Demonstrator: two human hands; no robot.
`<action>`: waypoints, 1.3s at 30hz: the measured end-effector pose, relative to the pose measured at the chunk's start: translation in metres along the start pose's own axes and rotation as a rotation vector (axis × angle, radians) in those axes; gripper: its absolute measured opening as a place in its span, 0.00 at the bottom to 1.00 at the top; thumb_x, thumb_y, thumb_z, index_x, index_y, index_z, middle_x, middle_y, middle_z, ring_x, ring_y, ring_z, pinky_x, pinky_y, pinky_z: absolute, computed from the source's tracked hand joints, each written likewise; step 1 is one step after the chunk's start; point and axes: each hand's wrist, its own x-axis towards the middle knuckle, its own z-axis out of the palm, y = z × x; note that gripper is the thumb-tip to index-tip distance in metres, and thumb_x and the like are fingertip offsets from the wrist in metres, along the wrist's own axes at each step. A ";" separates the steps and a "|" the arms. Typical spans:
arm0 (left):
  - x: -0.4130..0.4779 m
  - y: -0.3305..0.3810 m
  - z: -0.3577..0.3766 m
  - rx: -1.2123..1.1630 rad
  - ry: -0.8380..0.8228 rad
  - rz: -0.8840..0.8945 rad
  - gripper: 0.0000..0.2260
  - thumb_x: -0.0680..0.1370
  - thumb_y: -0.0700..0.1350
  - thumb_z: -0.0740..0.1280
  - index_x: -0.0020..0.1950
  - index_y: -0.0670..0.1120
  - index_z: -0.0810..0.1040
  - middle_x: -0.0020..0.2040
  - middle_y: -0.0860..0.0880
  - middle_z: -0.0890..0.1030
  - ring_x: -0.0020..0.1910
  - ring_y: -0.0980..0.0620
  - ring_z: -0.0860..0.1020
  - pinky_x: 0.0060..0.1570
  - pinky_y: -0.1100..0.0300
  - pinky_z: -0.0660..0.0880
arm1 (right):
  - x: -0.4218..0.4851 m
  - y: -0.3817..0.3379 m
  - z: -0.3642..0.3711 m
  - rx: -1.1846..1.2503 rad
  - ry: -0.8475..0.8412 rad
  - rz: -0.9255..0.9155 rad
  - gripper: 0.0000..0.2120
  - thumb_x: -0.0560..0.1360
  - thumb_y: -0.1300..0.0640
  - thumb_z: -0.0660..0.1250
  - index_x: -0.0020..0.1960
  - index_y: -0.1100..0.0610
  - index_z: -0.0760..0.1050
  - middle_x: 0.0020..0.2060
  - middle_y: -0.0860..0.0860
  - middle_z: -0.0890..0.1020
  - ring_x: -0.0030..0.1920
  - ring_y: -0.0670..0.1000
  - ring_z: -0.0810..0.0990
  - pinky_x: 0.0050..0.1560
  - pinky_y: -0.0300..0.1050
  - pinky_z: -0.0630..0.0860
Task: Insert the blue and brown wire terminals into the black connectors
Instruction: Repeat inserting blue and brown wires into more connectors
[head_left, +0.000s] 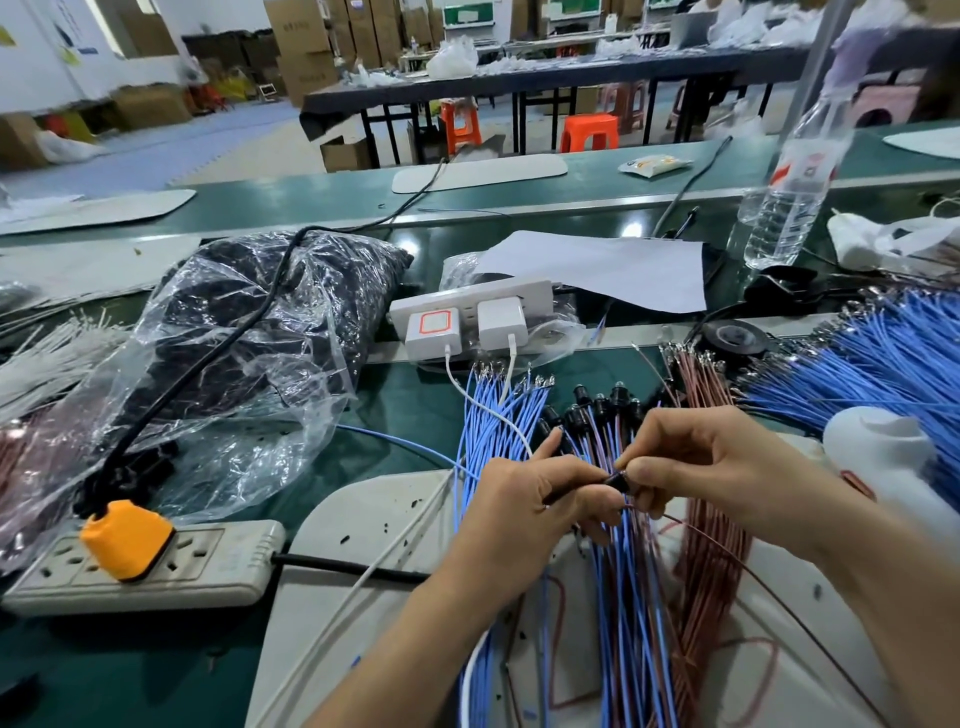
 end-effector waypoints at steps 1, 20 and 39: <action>0.000 0.000 0.000 0.004 -0.002 0.004 0.06 0.76 0.41 0.69 0.44 0.39 0.83 0.33 0.47 0.84 0.32 0.61 0.81 0.71 0.66 0.57 | 0.000 0.001 0.000 0.007 0.000 0.004 0.08 0.67 0.59 0.70 0.41 0.64 0.79 0.31 0.56 0.82 0.33 0.50 0.82 0.36 0.37 0.76; 0.001 0.006 0.000 -0.166 0.167 -0.026 0.08 0.75 0.48 0.68 0.47 0.44 0.82 0.36 0.50 0.83 0.33 0.55 0.82 0.45 0.63 0.77 | 0.014 0.008 0.031 0.203 0.141 -0.128 0.09 0.69 0.58 0.67 0.44 0.64 0.75 0.27 0.53 0.79 0.28 0.47 0.76 0.29 0.37 0.74; -0.002 0.011 0.001 -0.148 0.183 0.020 0.14 0.77 0.37 0.63 0.51 0.56 0.74 0.49 0.60 0.82 0.53 0.58 0.80 0.53 0.67 0.73 | -0.002 -0.013 0.033 0.295 0.308 -0.256 0.07 0.69 0.61 0.66 0.44 0.64 0.75 0.31 0.61 0.82 0.29 0.56 0.81 0.32 0.42 0.80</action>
